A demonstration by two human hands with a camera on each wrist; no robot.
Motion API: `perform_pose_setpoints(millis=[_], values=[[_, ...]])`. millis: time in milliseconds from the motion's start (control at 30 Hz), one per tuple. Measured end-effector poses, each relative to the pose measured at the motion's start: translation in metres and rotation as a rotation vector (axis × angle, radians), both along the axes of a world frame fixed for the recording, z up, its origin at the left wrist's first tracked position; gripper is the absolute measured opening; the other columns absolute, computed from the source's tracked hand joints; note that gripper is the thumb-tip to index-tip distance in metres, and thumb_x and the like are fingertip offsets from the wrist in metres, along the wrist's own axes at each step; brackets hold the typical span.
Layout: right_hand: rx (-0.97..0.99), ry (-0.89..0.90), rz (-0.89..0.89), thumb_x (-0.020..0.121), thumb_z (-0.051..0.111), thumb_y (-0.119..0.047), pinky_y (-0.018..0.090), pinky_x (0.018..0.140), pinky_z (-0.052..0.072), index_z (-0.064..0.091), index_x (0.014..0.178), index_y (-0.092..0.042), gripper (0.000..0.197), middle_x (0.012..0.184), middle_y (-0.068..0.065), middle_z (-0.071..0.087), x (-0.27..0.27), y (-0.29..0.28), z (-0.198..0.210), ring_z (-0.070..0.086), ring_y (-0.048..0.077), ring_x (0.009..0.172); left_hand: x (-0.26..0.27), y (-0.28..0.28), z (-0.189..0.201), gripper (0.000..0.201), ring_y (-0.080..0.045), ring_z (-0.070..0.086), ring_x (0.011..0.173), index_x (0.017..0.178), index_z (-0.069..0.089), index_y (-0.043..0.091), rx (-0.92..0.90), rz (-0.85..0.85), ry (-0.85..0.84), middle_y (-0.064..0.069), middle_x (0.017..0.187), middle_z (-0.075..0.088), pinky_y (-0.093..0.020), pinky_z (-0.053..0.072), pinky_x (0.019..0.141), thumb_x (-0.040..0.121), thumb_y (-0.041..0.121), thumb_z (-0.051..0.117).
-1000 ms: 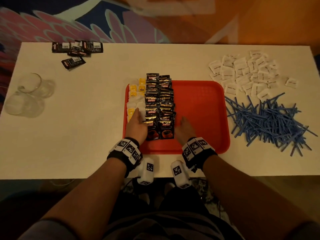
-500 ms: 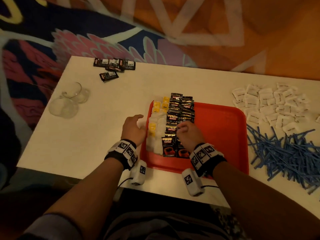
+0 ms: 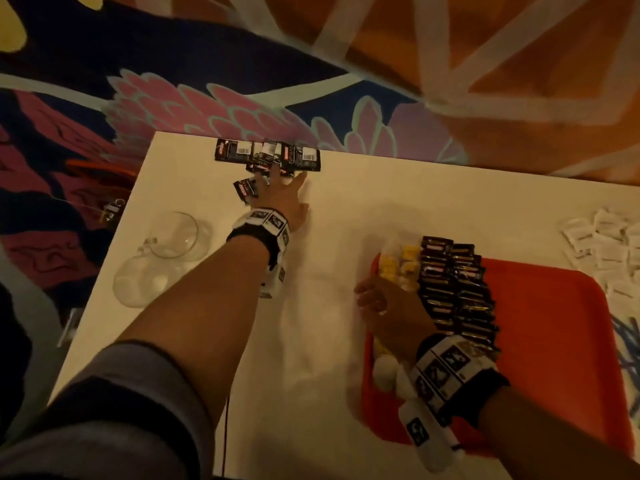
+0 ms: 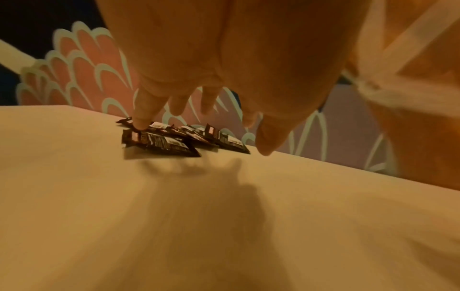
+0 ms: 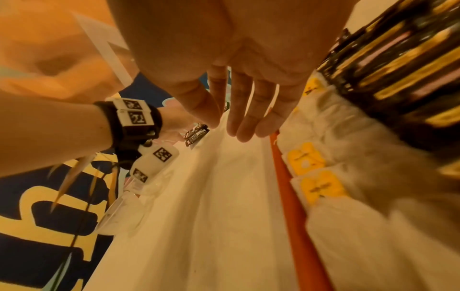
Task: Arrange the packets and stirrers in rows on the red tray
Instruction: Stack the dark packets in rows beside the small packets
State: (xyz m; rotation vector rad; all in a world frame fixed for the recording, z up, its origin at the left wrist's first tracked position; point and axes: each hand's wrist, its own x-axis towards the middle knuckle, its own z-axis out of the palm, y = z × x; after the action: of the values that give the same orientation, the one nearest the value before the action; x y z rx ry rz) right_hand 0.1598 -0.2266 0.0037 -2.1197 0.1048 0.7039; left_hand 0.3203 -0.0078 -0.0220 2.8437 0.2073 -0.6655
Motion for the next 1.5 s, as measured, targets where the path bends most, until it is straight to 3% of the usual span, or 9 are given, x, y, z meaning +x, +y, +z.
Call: perform_pose_setpoints(millis=[100,333,500,700,967,1133,1300,1400,1500], values=[[-0.013,0.019,-0.039,0.087,0.057,-0.005,0.03,0.075,0.055,0.061,0.104,-0.027,0.028,0.095,-0.006,0.066,0.017,0.023,-0.009,0.064,0.012,0.086,0.039,0.021,-0.017,0.068,-0.046,-0.014,0.148,0.154,0.003,0.049,0.014,-0.018,0.002,-0.006,0.165,-0.019,-0.073,0.01,0.113,0.1,0.052,0.044],[-0.076,-0.057,0.002,0.084,0.061,-0.004,0.014,0.067,0.047,0.06,0.105,-0.024,0.029,0.091,-0.007,0.067,0.044,0.056,-0.016,0.065,0.01,0.076,0.058,0.046,-0.054,0.06,-0.045,-0.019,0.148,0.152,-0.005,0.053,0.017,-0.013,-0.013,-0.009,0.165,-0.019,-0.067,-0.006,0.116,0.102,0.057,0.027],[-0.171,-0.026,0.043,0.084,0.062,-0.01,0.011,0.066,0.038,0.055,0.1,-0.03,0.026,0.093,-0.01,0.063,0.065,0.073,-0.03,0.062,0.012,0.081,0.01,0.052,-0.066,0.057,-0.044,-0.022,0.147,0.152,-0.002,0.053,-0.05,-0.14,-0.094,-0.009,0.164,-0.021,-0.061,-0.01,0.118,0.103,0.051,0.026],[-0.385,-0.234,0.074,0.086,0.062,-0.018,0.029,0.095,0.032,0.061,0.11,-0.011,0.025,0.116,0.009,0.057,0.088,0.095,-0.044,0.047,0.03,0.113,-0.086,0.054,-0.074,0.055,-0.04,-0.022,0.148,0.152,0.002,0.052,-0.124,-0.251,-0.159,-0.002,0.163,-0.026,-0.056,-0.01,0.119,0.103,0.052,0.028],[-0.472,-0.164,0.281,0.084,0.066,-0.022,0.04,0.097,0.042,0.057,0.114,-0.021,0.031,0.128,0.003,0.049,0.063,0.11,-0.051,0.044,0.028,0.116,-0.175,0.059,-0.067,0.064,-0.035,-0.018,0.15,0.149,-0.013,0.052,-0.199,-0.366,-0.104,-0.007,0.165,-0.014,-0.052,-0.012,0.121,0.098,0.061,0.025],[-0.447,-0.085,0.224,0.082,0.068,-0.021,0.043,0.093,0.046,0.048,0.124,-0.025,0.047,0.12,0.004,0.05,0.054,0.107,-0.051,0.05,0.028,0.11,-0.174,0.07,-0.047,0.093,-0.033,-0.01,0.152,0.158,0.003,0.031,-0.307,-0.221,-0.18,-0.011,0.165,-0.006,-0.058,-0.002,0.121,0.082,0.047,0.054],[-0.4,-0.035,0.217,0.084,0.069,-0.025,0.045,0.095,0.048,0.03,0.145,-0.035,0.073,0.128,0.008,0.041,0.052,0.108,-0.048,0.05,0.031,0.113,-0.145,0.094,-0.031,0.106,-0.032,-0.02,0.15,0.156,-0.017,0.027,-0.078,-0.261,0.104,0.004,0.164,-0.02,-0.055,-0.004,0.122,0.087,0.054,0.059],[-0.401,-0.003,0.21,0.088,0.064,-0.027,0.042,0.093,0.05,0.03,0.147,-0.036,0.069,0.13,0.008,0.036,0.05,0.117,-0.045,0.052,0.032,0.11,-0.144,0.093,-0.029,0.089,-0.037,0.007,0.151,0.159,0.009,0.026,-0.098,-0.256,0.067,0.003,0.167,0.005,-0.051,0.017,0.12,0.09,0.041,0.063],[-0.406,0.017,0.219,0.087,0.063,-0.029,0.043,0.092,0.051,0.037,0.142,-0.036,0.061,0.126,0.004,0.035,0.042,0.128,-0.044,0.052,0.031,0.107,-0.157,0.077,-0.029,0.068,-0.033,0.038,0.131,0.151,0.037,0.023,-0.124,-0.242,-0.054,0.002,0.157,0.035,-0.04,0.039,0.102,0.089,0.028,0.065]])
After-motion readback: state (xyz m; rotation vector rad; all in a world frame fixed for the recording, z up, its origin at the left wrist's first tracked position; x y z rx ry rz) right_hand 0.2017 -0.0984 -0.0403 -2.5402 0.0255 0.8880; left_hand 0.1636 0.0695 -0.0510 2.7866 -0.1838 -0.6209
